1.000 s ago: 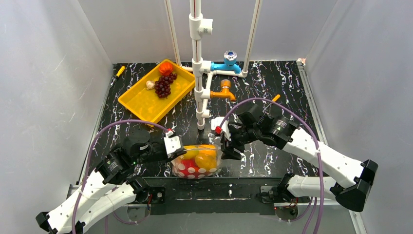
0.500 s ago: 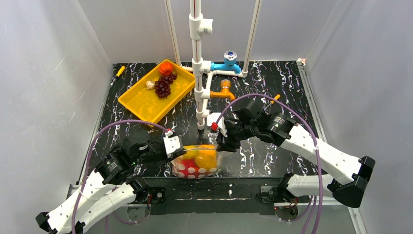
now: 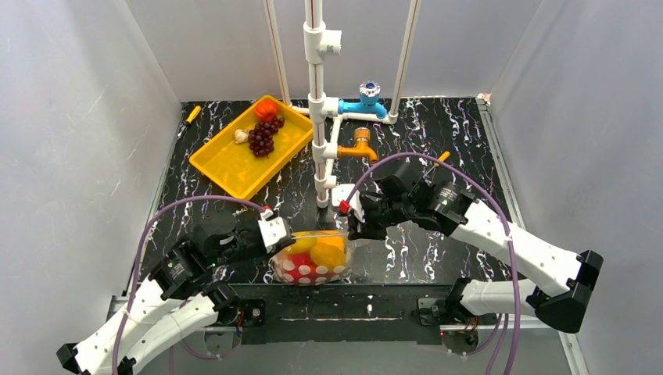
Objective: Place the food in the zip-top bag and seal the zipper
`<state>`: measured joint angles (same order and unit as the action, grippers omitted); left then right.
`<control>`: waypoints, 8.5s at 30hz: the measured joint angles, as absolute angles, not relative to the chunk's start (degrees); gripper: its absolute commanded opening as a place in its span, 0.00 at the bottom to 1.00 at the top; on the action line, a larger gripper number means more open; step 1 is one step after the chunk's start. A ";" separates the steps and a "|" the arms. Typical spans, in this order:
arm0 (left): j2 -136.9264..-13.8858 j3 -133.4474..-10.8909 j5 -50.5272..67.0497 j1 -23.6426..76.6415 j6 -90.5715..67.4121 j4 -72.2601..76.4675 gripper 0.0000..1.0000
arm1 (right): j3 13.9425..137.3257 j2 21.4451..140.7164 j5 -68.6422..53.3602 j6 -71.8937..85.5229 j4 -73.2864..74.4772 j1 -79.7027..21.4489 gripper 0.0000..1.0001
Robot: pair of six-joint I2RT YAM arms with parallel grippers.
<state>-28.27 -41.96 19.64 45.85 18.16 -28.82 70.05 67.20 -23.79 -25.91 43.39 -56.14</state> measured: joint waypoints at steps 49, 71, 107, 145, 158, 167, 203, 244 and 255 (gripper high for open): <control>-44.51 -43.82 31.65 47.17 8.54 -15.75 0.61 | 71.95 68.60 -19.83 -22.86 43.41 -60.66 0.12; -39.45 -40.73 27.65 48.34 9.43 -13.89 0.00 | 47.92 50.80 -28.21 -10.07 21.25 -47.95 0.57; -57.08 -49.89 21.03 55.83 7.41 -9.07 0.09 | 49.88 57.04 -38.11 -9.23 14.40 -47.23 0.01; -38.57 -46.46 16.16 56.05 11.02 -22.17 0.74 | 44.29 51.48 -41.39 -8.85 11.78 -46.61 0.01; -43.68 -46.63 18.06 56.05 12.21 -24.45 0.06 | 47.12 52.13 -41.44 -9.54 16.27 -46.61 0.32; -43.85 -46.63 18.28 56.03 12.58 -24.47 0.00 | 54.40 53.52 -34.67 -17.59 24.56 -50.79 0.64; -42.12 -46.61 16.10 56.03 11.33 -23.84 0.00 | 63.80 67.25 -23.98 -30.33 22.06 -63.68 0.01; -39.80 -46.57 17.39 54.22 8.77 -28.63 0.00 | 55.96 59.86 -26.15 -11.43 15.25 -57.87 0.58; -41.08 -46.68 18.88 54.17 8.87 -27.24 0.00 | 59.16 64.83 -21.19 -13.35 19.64 -61.80 0.17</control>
